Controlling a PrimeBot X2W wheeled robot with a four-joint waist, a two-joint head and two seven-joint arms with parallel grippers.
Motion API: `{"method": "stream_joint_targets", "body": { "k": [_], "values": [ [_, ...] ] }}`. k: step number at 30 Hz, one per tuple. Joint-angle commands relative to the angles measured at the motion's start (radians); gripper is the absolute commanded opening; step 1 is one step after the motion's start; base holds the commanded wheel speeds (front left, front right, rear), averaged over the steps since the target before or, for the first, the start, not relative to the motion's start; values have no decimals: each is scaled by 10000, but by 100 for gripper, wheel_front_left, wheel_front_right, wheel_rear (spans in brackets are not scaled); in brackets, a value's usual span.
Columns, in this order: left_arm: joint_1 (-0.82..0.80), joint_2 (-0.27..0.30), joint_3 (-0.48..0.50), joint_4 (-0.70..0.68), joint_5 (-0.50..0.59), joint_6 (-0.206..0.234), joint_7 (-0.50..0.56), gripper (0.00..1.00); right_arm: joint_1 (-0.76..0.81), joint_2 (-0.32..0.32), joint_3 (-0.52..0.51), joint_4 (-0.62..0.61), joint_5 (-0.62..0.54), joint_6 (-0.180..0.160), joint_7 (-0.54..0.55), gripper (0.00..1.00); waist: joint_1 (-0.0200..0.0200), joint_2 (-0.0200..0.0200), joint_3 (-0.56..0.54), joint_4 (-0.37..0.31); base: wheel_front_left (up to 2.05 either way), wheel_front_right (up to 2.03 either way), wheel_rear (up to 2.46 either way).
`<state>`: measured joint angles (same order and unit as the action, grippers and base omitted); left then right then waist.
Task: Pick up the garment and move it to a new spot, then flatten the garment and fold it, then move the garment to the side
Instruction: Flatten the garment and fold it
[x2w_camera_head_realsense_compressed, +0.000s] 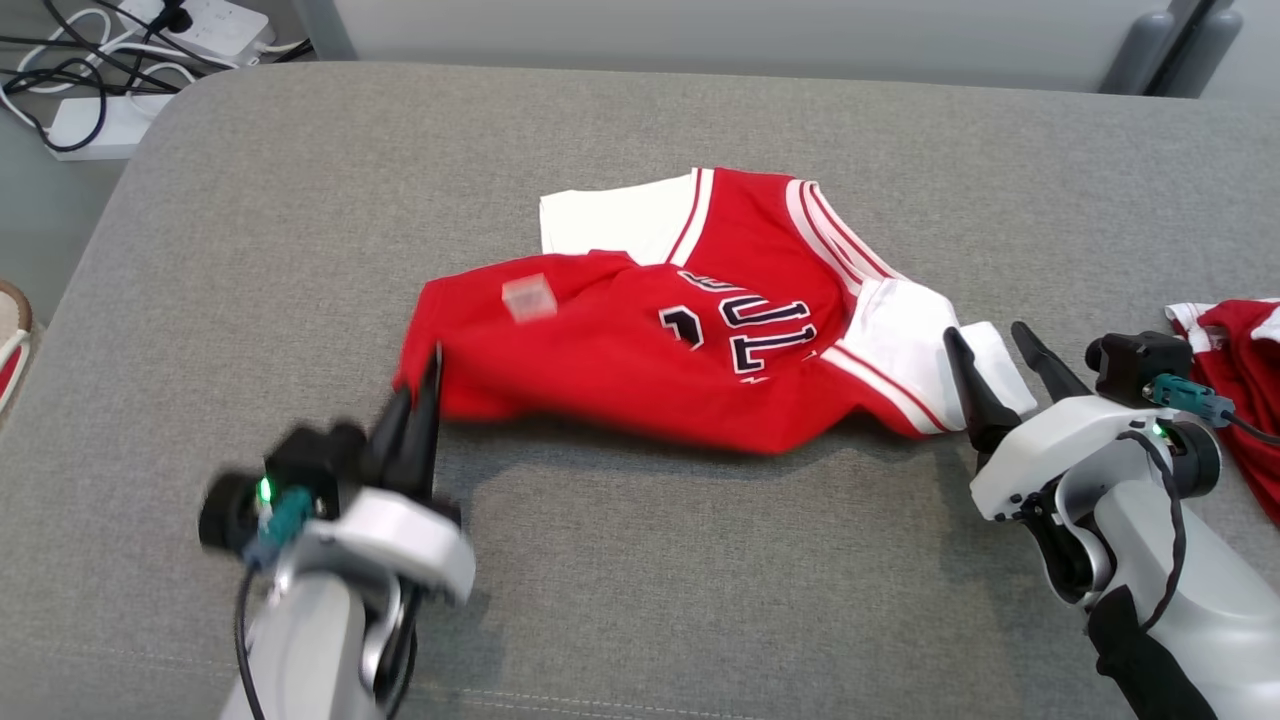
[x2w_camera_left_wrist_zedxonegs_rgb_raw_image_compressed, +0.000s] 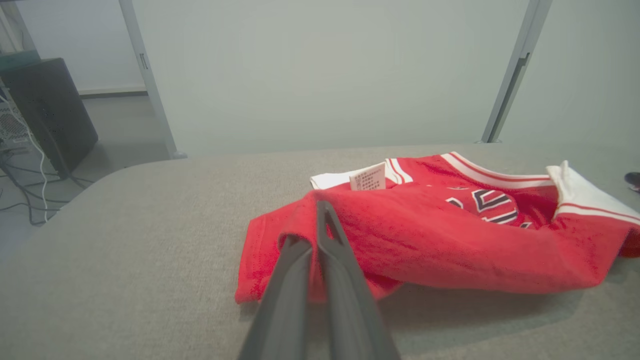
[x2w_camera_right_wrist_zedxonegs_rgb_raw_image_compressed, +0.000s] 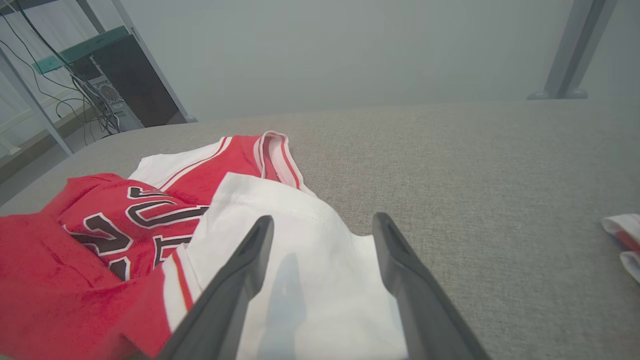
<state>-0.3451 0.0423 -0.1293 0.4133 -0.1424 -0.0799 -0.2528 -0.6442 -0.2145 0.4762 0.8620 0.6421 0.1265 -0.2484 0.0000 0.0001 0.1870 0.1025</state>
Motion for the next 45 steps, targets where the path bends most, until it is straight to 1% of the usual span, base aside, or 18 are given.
{"method": "stream_joint_targets", "body": {
  "k": [1,2,3,4,5,10,14,16,21,25,28,33,36,39,45],
  "values": [
    [237,155,387,296,10,-83,-90,0,198,-50,146,-106,76,42,-133,100,0,-1,14,65,0,0,0],
    [379,152,388,782,0,-99,-90,2,210,-73,150,-108,86,42,-133,100,0,-1,7,92,0,0,0],
    [434,149,403,1125,1,-107,-90,37,217,-92,159,-111,92,42,-133,100,0,-1,5,109,0,0,0],
    [468,146,443,1390,2,-93,-90,77,220,-108,168,-116,97,42,-133,100,0,-1,-4,121,0,0,0],
    [529,142,466,1763,-9,-70,-90,100,218,-117,179,-121,98,42,-133,100,0,-1,-22,131,0,0,0],
    [577,122,578,2398,-64,20,-90,100,183,-163,203,-165,116,42,-133,100,0,-1,-77,170,0,0,0],
    [617,113,712,2588,-32,175,-90,100,201,-200,172,-186,118,42,-133,100,0,-1,-152,208,0,0,0],
    [591,109,827,2455,-87,208,-90,100,208,-195,160,-181,106,42,-133,100,0,-1,-172,204,0,0,0],
    [174,98,908,1824,-197,15,-90,100,197,-154,184,-208,66,42,-133,100,0,-1,-161,151,0,0,0],
    [-462,88,644,1869,-264,-113,-90,100,118,-68,335,-217,50,42,-133,100,0,-1,-83,-68,0,0,0],
    [-956,85,147,2356,88,-136,-90,100,55,-40,443,-164,40,42,-134,100,0,-1,-22,-269,0,0,0],
    [-1736,237,-269,3984,568,-62,-90,100,-68,-44,583,-97,71,42,-134,100,0,-1,125,-627,0,0,0],
    [-2038,371,-135,4667,505,77,-90,100,-124,-62,607,-102,98,42,-134,100,0,-1,228,-792,0,0,0],
    [-2143,430,216,4928,239,279,-90,100,-135,-89,582,-116,123,42,-134,100,0,-1,294,-877,0,0,0],
    [-1948,343,523,4987,-151,172,-90,100,-65,-117,535,-162,147,42,-134,100,0,-1,329,-910,0,0,0]
  ]
}}
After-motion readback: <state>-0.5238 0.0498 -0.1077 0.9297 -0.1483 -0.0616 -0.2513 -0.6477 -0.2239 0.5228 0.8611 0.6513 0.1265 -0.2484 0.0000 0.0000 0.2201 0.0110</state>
